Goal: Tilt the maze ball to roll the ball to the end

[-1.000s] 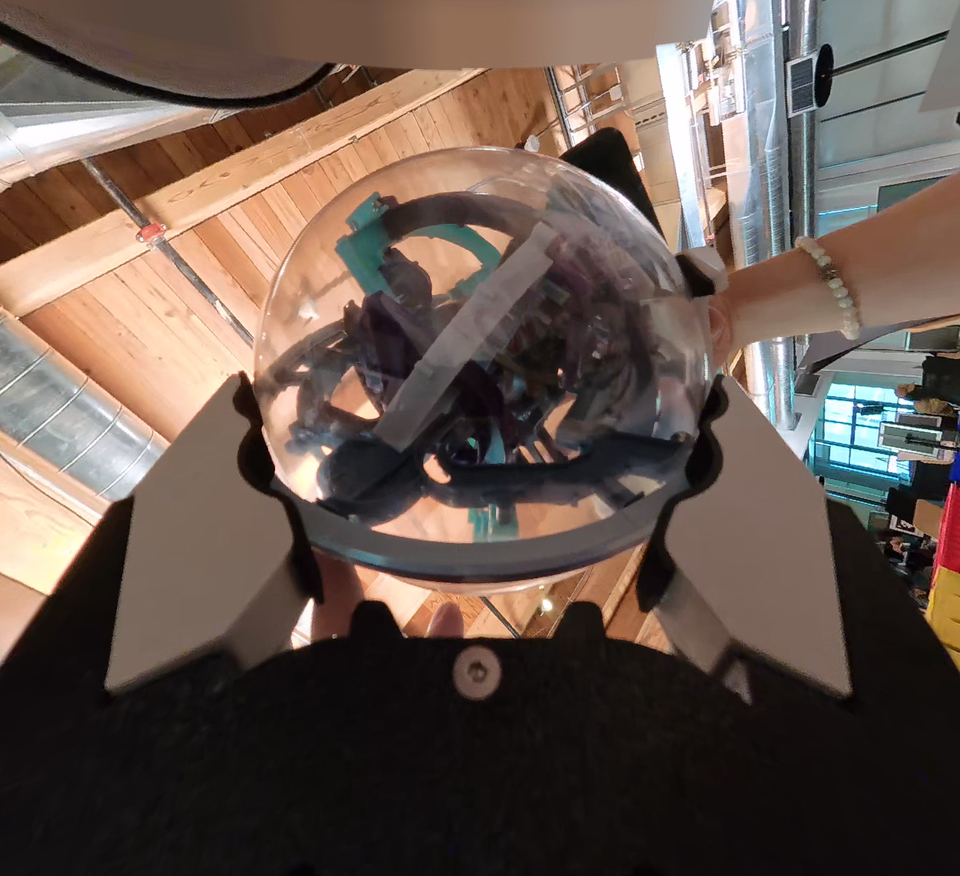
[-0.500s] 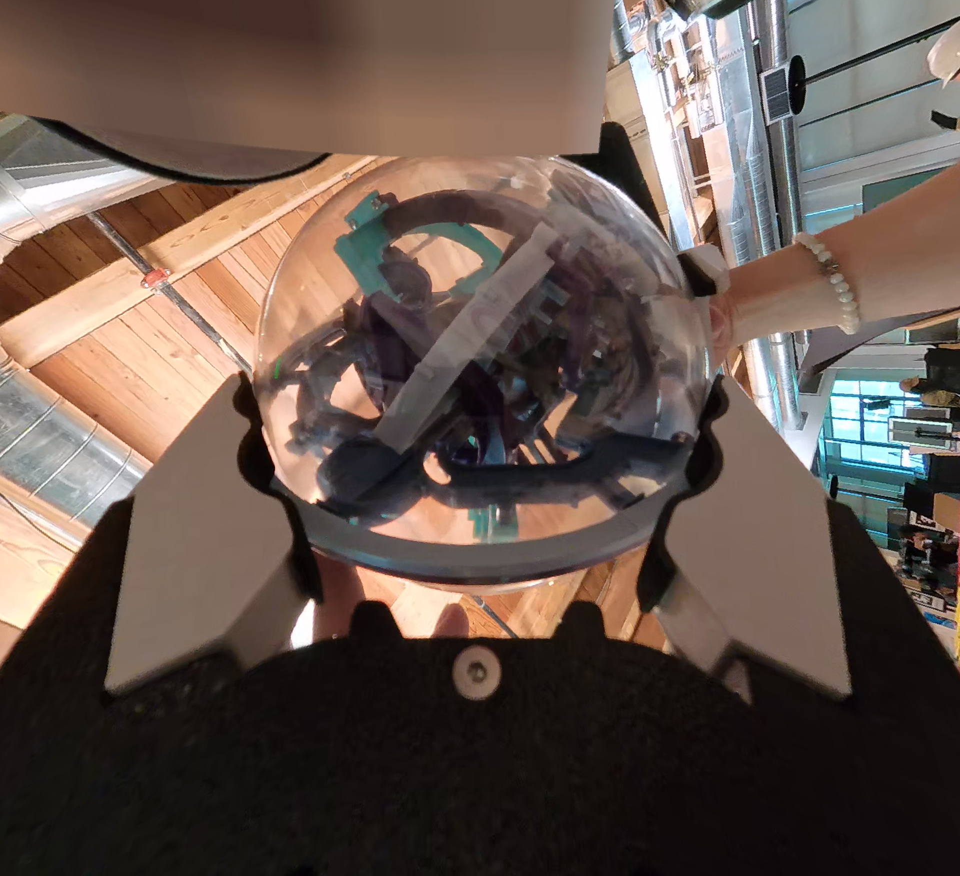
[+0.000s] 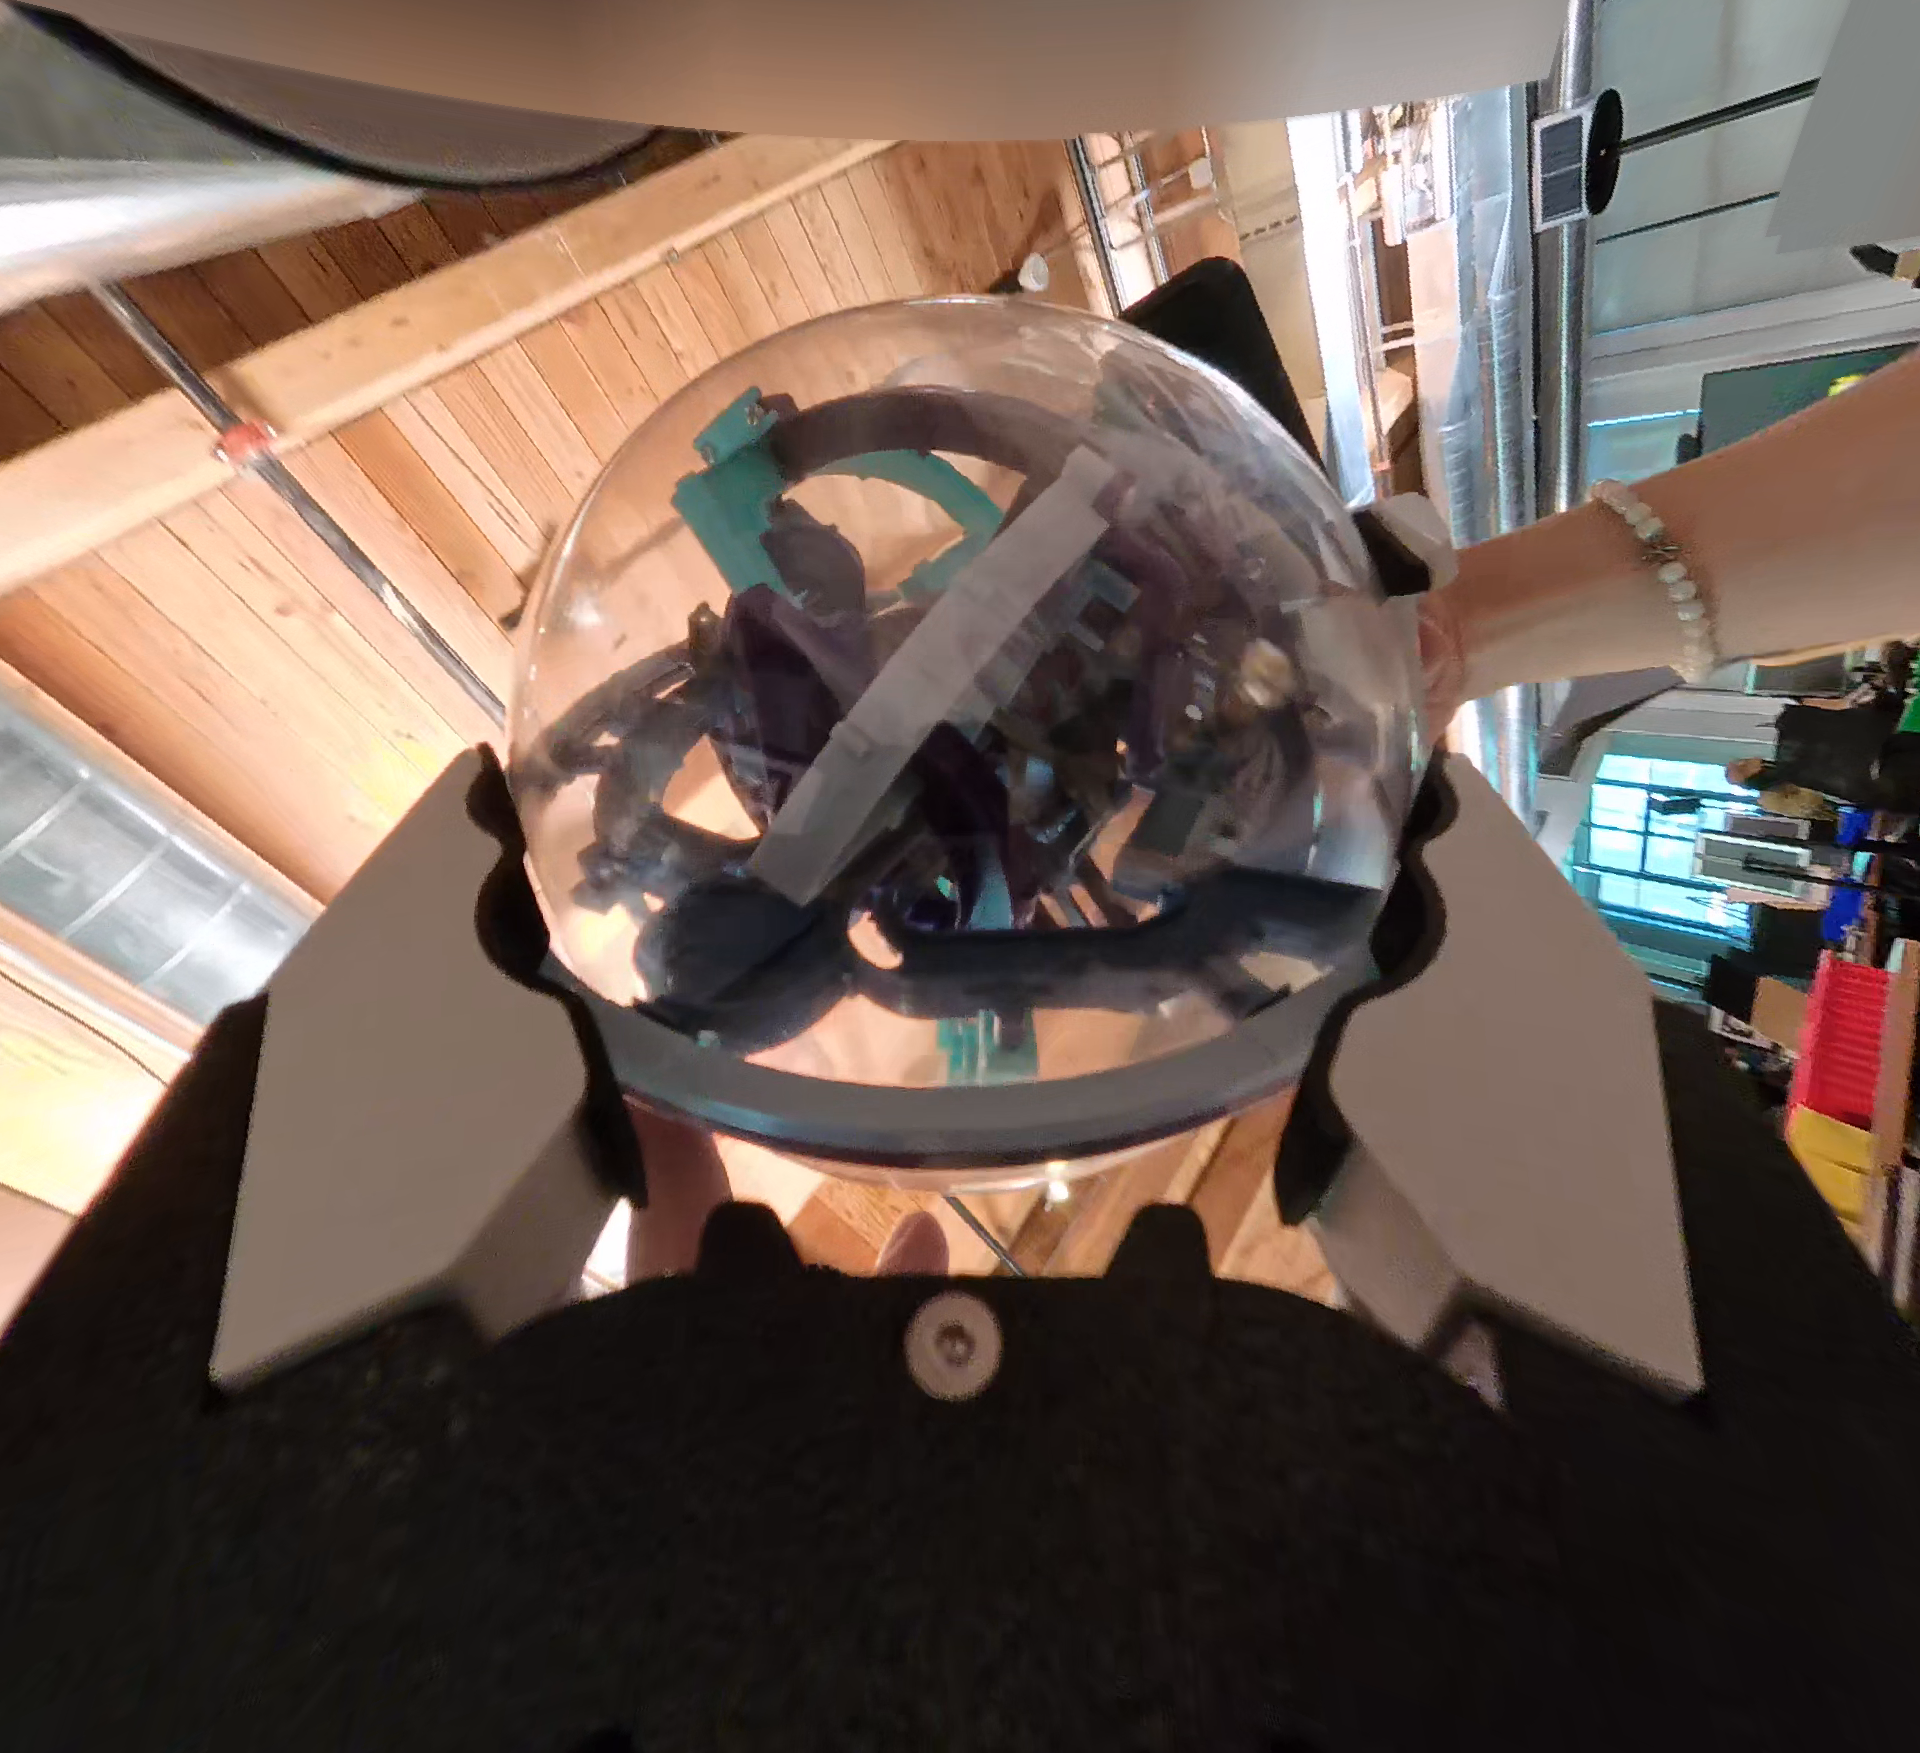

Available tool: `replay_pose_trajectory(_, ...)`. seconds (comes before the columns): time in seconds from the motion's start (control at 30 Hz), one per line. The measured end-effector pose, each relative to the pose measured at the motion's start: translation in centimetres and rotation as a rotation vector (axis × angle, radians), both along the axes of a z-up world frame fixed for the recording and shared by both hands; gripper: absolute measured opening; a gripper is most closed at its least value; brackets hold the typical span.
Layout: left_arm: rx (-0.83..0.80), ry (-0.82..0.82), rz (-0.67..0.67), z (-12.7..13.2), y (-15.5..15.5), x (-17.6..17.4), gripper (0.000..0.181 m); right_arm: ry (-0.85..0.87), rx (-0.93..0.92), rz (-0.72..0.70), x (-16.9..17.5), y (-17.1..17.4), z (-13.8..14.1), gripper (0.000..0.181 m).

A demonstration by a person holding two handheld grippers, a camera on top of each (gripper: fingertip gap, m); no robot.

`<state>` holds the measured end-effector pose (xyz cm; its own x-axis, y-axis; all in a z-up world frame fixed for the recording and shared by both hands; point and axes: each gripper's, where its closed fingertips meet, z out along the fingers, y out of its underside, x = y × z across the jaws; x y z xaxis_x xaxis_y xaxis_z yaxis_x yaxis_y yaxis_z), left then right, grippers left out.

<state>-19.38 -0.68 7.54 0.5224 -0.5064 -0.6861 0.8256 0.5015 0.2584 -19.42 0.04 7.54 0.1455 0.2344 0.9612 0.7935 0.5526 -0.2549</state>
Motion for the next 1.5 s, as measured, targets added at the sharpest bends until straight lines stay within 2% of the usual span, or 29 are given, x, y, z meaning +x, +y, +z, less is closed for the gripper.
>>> replay_pose_trajectory(0.23, -0.043, 0.089, -0.018, 0.0, 1.1, 2.5, 0.158, 0.077, -0.033, -0.033, 2.5, 1.1, 0.0, 0.159)
replay_pose_trajectory(0.8, -0.036, 0.220, -0.032, -0.9, 1.2, 5.0, 0.157, 0.215, -0.032, -0.040, 4.9, 1.1, -0.9, 0.158)
replay_pose_trajectory(1.5, -0.065, 0.278, -0.094, -1.0, 1.3, 5.7, 0.157, 0.261, -0.057, -0.115, 5.6, 1.1, -1.0, 0.158)
